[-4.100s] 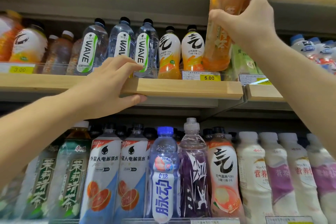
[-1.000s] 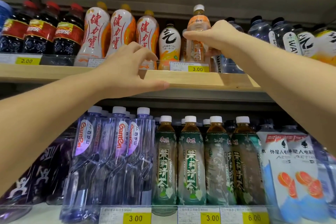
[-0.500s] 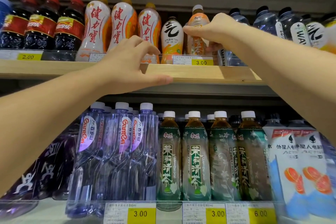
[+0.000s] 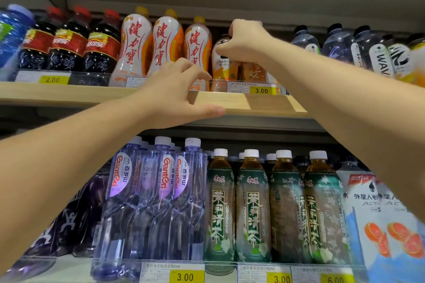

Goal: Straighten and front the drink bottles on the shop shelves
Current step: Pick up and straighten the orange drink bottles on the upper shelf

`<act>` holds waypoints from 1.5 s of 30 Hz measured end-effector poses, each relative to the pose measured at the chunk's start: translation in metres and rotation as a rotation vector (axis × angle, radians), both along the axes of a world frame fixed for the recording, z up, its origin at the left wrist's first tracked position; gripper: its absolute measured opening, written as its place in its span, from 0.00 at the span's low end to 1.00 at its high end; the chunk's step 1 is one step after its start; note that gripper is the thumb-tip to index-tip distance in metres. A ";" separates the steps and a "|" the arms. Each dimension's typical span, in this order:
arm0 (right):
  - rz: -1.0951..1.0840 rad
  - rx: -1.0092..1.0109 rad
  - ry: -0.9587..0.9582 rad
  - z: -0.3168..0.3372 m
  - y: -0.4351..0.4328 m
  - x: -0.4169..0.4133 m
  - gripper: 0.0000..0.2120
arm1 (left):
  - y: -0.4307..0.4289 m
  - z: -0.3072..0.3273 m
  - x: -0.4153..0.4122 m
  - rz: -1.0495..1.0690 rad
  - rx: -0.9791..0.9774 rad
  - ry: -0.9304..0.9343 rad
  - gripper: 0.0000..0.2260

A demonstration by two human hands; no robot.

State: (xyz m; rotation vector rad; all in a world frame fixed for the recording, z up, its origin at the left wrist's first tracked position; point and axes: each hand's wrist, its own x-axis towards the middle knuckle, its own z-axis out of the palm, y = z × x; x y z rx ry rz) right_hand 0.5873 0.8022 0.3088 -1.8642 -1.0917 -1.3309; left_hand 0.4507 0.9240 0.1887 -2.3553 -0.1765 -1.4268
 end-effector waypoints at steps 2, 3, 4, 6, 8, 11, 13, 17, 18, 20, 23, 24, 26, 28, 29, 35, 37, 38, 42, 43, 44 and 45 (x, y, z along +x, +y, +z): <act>-0.033 0.004 0.051 0.005 0.007 -0.001 0.16 | -0.001 -0.002 0.001 -0.004 0.000 -0.009 0.38; -0.042 -0.001 0.076 0.006 0.009 -0.002 0.16 | -0.001 -0.002 0.001 -0.005 0.004 -0.014 0.38; -0.055 -0.017 0.097 0.008 0.012 -0.003 0.16 | 0.000 -0.003 0.002 0.000 0.012 -0.019 0.38; -0.048 -0.061 0.145 0.011 0.015 -0.004 0.17 | 0.001 -0.004 0.002 0.011 0.025 -0.027 0.38; 0.023 -0.058 0.171 0.013 0.016 -0.004 0.16 | 0.002 -0.004 0.002 0.004 0.030 -0.033 0.38; 0.006 0.016 0.081 0.011 0.012 -0.005 0.23 | 0.003 -0.005 0.002 -0.004 0.040 -0.035 0.39; 0.022 0.054 0.041 0.008 0.009 -0.004 0.30 | 0.003 -0.006 0.002 0.002 0.045 -0.036 0.39; 0.092 0.109 0.025 0.003 -0.003 -0.011 0.30 | 0.003 -0.005 0.003 -0.001 0.034 -0.025 0.39; 0.103 0.112 0.022 0.002 -0.007 -0.014 0.30 | 0.004 -0.005 0.003 -0.008 0.027 -0.021 0.38; 0.119 0.114 0.026 0.000 -0.013 -0.018 0.33 | 0.005 -0.004 0.003 -0.021 0.025 -0.022 0.38; 0.176 0.115 0.037 -0.005 -0.022 -0.018 0.41 | 0.004 -0.005 0.004 -0.012 0.038 -0.032 0.38; 0.213 0.109 0.038 -0.008 -0.023 -0.018 0.43 | 0.005 -0.005 0.005 -0.005 0.041 -0.037 0.38; 0.255 0.093 0.052 -0.011 -0.024 -0.019 0.44 | 0.005 -0.006 0.006 0.004 0.040 -0.041 0.40; 0.244 0.067 0.121 -0.016 -0.023 -0.021 0.48 | 0.005 -0.005 0.006 -0.002 0.030 -0.044 0.42; 0.228 0.045 0.156 -0.019 -0.022 -0.022 0.49 | 0.005 -0.004 0.006 -0.008 0.027 -0.048 0.43; 0.232 0.115 0.032 -0.038 -0.016 -0.014 0.39 | 0.003 -0.005 0.005 -0.025 0.026 -0.055 0.42; 0.287 0.154 0.052 -0.039 -0.019 -0.013 0.39 | 0.001 -0.005 0.004 -0.030 0.023 -0.053 0.41; 0.311 0.173 0.058 -0.038 -0.021 -0.014 0.39 | 0.001 -0.005 0.004 -0.033 0.018 -0.052 0.41; 0.351 0.212 0.018 -0.034 -0.034 -0.019 0.36 | -0.001 -0.006 0.005 -0.051 -0.001 -0.051 0.40; 0.361 0.223 -0.002 -0.033 -0.038 -0.020 0.35 | -0.001 -0.006 0.005 -0.059 0.000 -0.053 0.40; 0.377 0.239 -0.018 -0.031 -0.042 -0.022 0.34 | -0.001 -0.006 0.006 -0.065 0.003 -0.053 0.39; 0.400 0.259 -0.031 -0.031 -0.047 -0.023 0.34 | -0.002 -0.006 0.006 -0.069 0.007 -0.051 0.39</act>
